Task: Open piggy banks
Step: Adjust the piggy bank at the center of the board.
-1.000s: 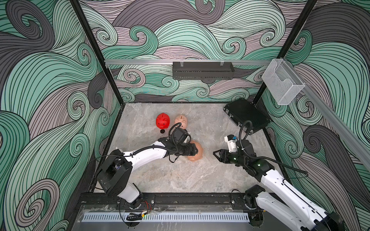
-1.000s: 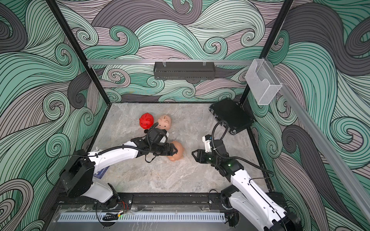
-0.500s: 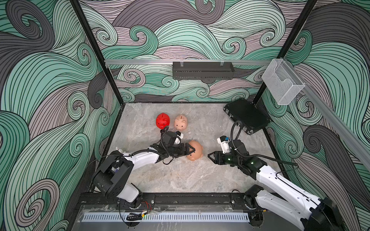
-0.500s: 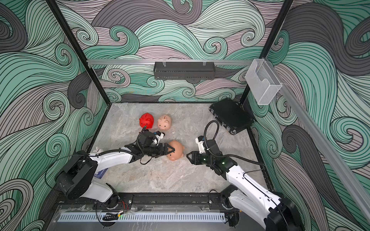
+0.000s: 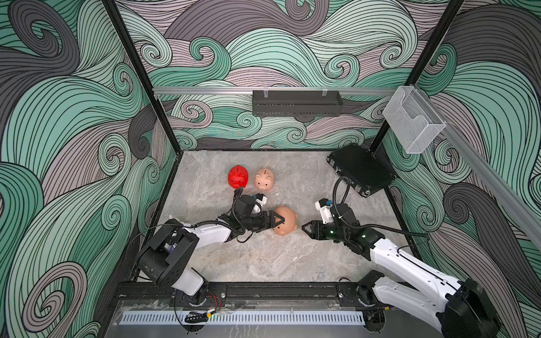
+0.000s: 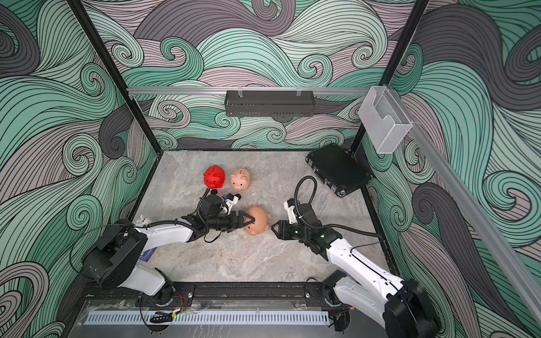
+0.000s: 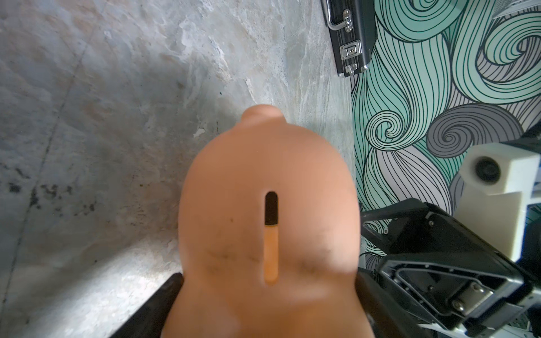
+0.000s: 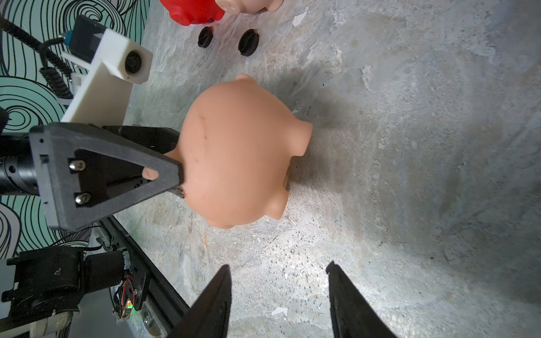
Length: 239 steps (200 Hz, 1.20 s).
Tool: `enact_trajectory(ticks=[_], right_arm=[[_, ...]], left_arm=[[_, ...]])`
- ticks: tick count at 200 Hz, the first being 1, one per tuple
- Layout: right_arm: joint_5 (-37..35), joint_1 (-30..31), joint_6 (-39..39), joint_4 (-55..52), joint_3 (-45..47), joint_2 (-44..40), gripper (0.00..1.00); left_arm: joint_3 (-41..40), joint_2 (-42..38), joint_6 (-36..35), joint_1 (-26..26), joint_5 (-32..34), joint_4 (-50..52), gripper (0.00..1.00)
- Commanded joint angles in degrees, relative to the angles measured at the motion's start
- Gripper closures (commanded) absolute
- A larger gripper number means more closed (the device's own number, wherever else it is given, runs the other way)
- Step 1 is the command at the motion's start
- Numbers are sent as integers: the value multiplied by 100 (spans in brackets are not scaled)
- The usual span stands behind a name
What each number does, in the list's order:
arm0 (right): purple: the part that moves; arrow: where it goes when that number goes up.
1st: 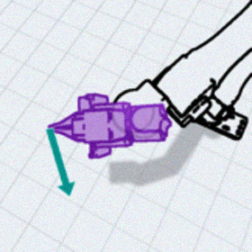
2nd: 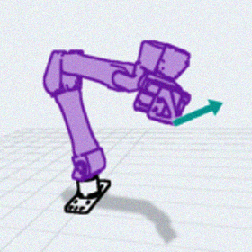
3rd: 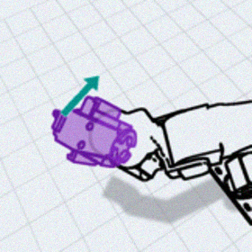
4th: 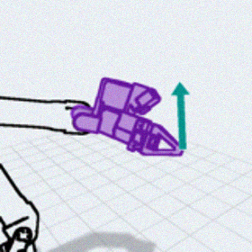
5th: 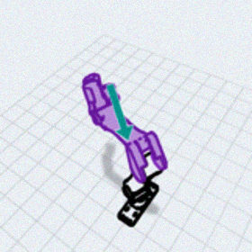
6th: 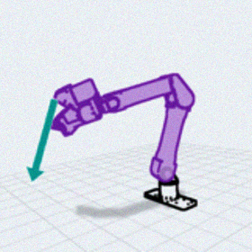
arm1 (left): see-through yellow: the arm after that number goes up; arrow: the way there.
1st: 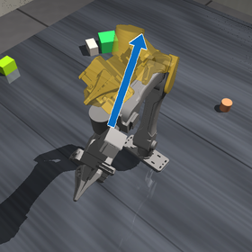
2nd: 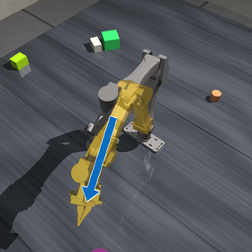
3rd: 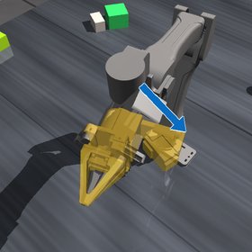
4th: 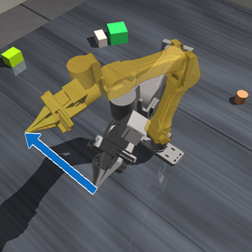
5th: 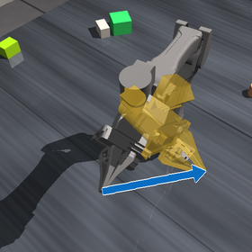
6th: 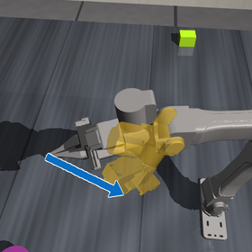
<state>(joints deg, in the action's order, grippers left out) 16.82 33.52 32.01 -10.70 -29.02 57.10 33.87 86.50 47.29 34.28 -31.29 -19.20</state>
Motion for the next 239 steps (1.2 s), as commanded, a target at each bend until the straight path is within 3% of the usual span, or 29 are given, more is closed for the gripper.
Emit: enact_trajectory(ticks=[1, 110, 167, 239], right_arm=[[-86, 37, 68, 151, -25, 59, 47], [-276, 33, 43, 124, -8, 392, 48], [-226, 31, 16, 178, -115, 779, 48], [-281, 47, -36, 147, -300, 1166, 48]], left_arm=[[-93, 104, 35, -60, 9, 8, 5], [-379, -372, -158, -343, 35, 399, 1], [-653, -775, -141, -454, -202, 72, 1], [-965, -1426, -139, -763, 138, 455, 1]])
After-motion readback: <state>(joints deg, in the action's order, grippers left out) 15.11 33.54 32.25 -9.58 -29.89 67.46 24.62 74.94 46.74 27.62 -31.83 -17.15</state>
